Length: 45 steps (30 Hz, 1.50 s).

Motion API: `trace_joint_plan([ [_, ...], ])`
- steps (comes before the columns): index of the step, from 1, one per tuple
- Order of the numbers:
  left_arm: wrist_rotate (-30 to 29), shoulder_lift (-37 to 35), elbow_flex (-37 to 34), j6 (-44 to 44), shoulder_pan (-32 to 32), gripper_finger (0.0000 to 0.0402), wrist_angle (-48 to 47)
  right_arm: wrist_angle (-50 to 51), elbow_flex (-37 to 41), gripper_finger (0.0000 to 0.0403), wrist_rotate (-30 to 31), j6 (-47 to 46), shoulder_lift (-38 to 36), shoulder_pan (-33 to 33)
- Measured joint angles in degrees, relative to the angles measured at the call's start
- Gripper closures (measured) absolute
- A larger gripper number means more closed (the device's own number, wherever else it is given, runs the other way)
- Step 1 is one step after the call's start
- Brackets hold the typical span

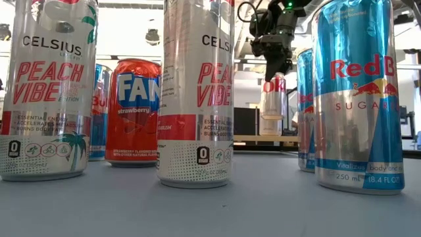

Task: Place canned beverage on shelf
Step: Put the top silver soda can on the shelf aligned with the other silver soda can

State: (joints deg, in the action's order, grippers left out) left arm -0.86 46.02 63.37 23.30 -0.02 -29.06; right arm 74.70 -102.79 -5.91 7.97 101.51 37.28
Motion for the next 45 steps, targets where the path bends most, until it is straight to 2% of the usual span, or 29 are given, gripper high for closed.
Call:
trace_joint_plan([
  [5,0.0,0.0,0.0,0.01,-0.01,0.018,0.0,1.46,0.09,0.0168,0.02,-0.37,0.05,0.75],
  [18,0.0,0.0,0.0,-0.12,0.0,0.018,0.0,-2.02,6.52,0.0168,0.28,-0.41,0.11,1.11],
  [25,0.0,0.0,0.0,-0.12,0.0,0.018,0.0,-5.3,7.57,0.0168,0.24,-0.47,0.07,1.51],
  [33,0.0,0.0,0.0,-0.07,0.0,0.018,0.0,-4.08,7.57,0.0167,0.24,-0.93,0.07,1.62],
  [45,-0.7,0.0,0.0,-0.12,-0.02,0.018,0.0,-3.79,7.57,0.0121,0.37,-1.04,0.2,1.81],
])
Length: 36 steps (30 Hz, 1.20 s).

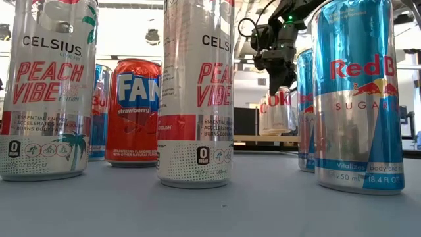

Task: Place canned beverage on shelf
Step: Put the top silver soda can on the shelf aligned with the other silver soda can

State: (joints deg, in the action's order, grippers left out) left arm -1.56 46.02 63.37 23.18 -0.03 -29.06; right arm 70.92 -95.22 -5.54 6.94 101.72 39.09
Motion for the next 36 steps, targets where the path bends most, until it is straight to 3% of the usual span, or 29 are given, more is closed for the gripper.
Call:
trace_joint_plan([
  [36,-0.61,0.0,0.0,-0.02,0.01,0.018,-0.04,1.05,0.96,0.0116,1.08,0.71,1.37,-1.14],
])
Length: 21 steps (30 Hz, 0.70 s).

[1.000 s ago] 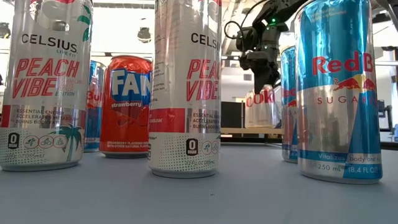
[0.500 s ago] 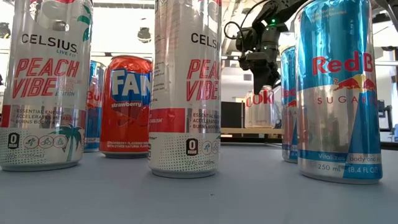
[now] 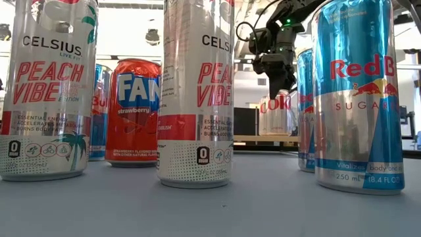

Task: Place canned beverage on shelf
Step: Put the top silver soda can on the shelf aligned with the other silver soda can

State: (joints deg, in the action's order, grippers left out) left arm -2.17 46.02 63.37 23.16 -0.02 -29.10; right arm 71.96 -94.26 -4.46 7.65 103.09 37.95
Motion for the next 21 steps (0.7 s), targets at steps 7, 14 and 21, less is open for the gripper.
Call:
trace_joint_plan([
  [7,0.0,0.0,0.0,-0.02,0.0,0.018,0.0,1.32,0.07,0.0061,1.53,0.09,0.18,-0.04],
  [14,0.02,0.0,0.0,-0.31,0.0,0.018,-0.01,2.84,0.07,0.0006,2.83,0.1,0.22,-0.94],
  [21,0.02,0.0,0.0,-0.48,0.0,0.018,-0.07,3.64,0.07,0.0013,7.16,-0.06,0.2,-2.65],
])
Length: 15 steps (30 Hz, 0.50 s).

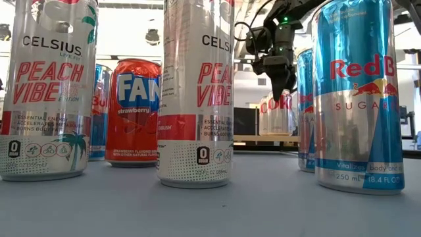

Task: Place canned beverage on shelf
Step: Put the top silver soda can on the shelf aligned with the other silver soda can

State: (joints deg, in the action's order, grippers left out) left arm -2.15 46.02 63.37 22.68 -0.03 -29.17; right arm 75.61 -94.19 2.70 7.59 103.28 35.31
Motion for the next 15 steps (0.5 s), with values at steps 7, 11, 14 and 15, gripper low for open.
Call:
trace_joint_plan([
  [7,0.02,0.0,0.0,0.0,0.01,0.018,-0.13,3.3,-2.53,0.0012,5.46,1.28,-0.02,-2.23],
  [11,0.02,0.0,0.0,0.0,0.0,0.018,-0.13,4.13,-6.15,0.0013,5.66,0.24,-0.03,-3.01],
  [14,0.02,0.0,0.0,0.0,0.01,0.018,-0.13,4.78,-8.74,0.0013,5.63,-2.61,-0.11,-3.04],
  [15,0.02,0.0,0.0,0.0,0.01,0.018,-0.13,5.14,-9.53,0.0013,5.63,-4.12,-0.11,-3.09],
])
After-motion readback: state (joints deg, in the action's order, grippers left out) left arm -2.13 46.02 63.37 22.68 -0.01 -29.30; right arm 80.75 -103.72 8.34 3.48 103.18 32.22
